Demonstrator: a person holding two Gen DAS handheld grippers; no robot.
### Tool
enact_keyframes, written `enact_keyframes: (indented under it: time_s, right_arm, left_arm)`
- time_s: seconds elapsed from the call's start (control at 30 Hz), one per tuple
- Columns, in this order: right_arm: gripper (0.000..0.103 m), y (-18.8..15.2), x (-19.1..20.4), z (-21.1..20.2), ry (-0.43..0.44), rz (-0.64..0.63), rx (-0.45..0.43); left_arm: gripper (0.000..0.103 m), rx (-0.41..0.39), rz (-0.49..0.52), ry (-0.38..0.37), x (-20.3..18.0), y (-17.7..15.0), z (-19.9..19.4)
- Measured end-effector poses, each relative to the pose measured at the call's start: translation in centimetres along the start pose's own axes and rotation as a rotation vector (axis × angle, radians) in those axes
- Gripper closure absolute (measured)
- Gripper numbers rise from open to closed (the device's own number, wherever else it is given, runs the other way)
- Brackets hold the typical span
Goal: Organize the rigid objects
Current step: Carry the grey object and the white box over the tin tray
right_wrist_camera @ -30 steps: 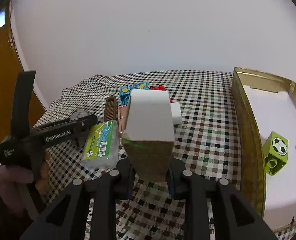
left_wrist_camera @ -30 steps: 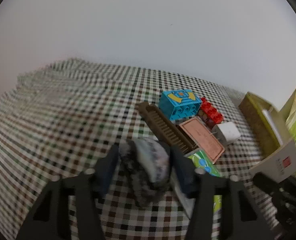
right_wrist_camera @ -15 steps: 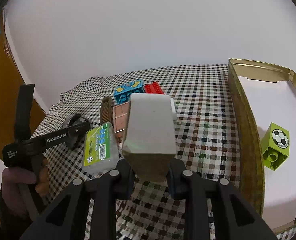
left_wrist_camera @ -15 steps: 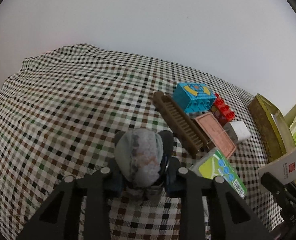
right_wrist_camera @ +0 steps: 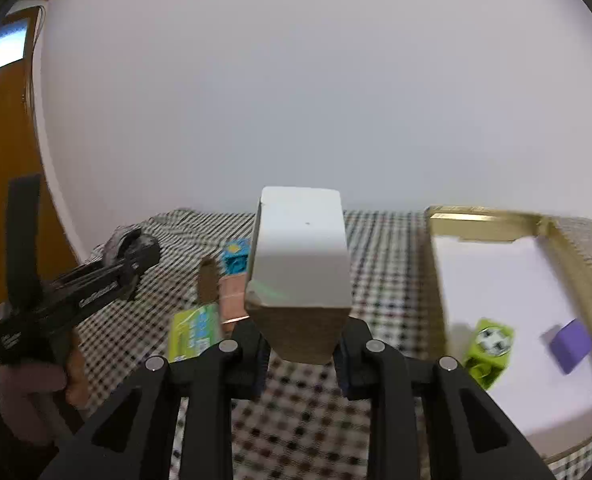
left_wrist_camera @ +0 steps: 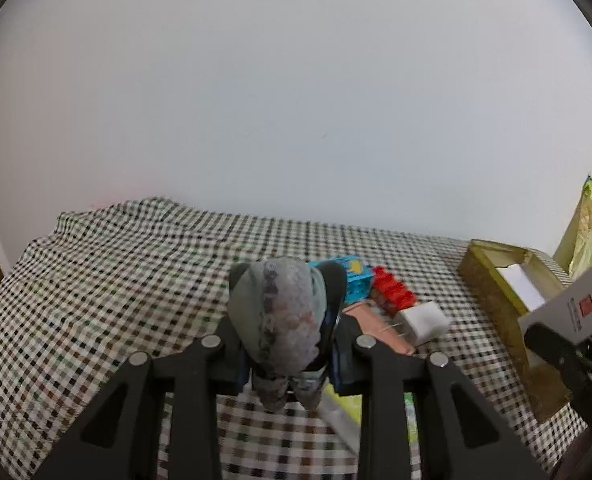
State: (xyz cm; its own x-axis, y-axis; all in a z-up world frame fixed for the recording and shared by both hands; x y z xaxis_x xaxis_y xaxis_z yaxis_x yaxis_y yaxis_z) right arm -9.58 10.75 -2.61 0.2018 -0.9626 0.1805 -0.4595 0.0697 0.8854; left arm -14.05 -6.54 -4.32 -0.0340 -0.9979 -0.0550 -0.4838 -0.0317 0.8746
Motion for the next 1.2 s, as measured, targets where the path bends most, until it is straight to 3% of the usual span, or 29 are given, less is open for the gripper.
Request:
enact_keyframes:
  time_s: [0.3, 0.4, 0.63, 0.83, 1.2]
  right_arm:
    - [0.074, 1.2, -3.9, -3.7, -0.132, -0.038, -0.107]
    - [0.074, 1.7, -6.5, -5.4, -0.193, -0.036, -0.138]
    - [0.074, 1.6, -13.5, -8.6, -0.311, 0.028, -0.175]
    - [0.074, 1.4, -18.9, -10.1, -0.413, 0.055, -0.175]
    - [0.074, 1.2, -21.4, -10.8, -0.454, 0.053, -0.126]
  left_arm:
    - [0.076, -0.011, -0.01, -0.077, -3.0, 0.2, -0.8]
    - [0.075, -0.005, -0.024, -0.116, -4.5, 0.1, -1.3]
    - [0.075, -0.036, 0.044, -0.19, -10.5, 0.0, -2.9]
    - [0.075, -0.024, 0.098, -0.271, -16.4, -0.7, -4.4]
    - [0.075, 0.033, 0.193, -0.397, -26.6, -2.8, -5.5]
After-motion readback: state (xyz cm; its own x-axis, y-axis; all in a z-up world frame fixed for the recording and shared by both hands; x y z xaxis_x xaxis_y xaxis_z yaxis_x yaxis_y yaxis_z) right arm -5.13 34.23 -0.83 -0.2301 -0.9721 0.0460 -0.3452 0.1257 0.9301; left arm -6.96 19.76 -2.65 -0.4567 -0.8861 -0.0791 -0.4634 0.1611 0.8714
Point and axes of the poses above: each gripper's, at about its wrist camera, not at the fingertips, and z roughly the way its jaws point, x to its left, y to its top, the point moved 8 cm from there along z, roughly the way its jaws point, and after that the axes turned 8 degrees about y, right-handed, at the moved point
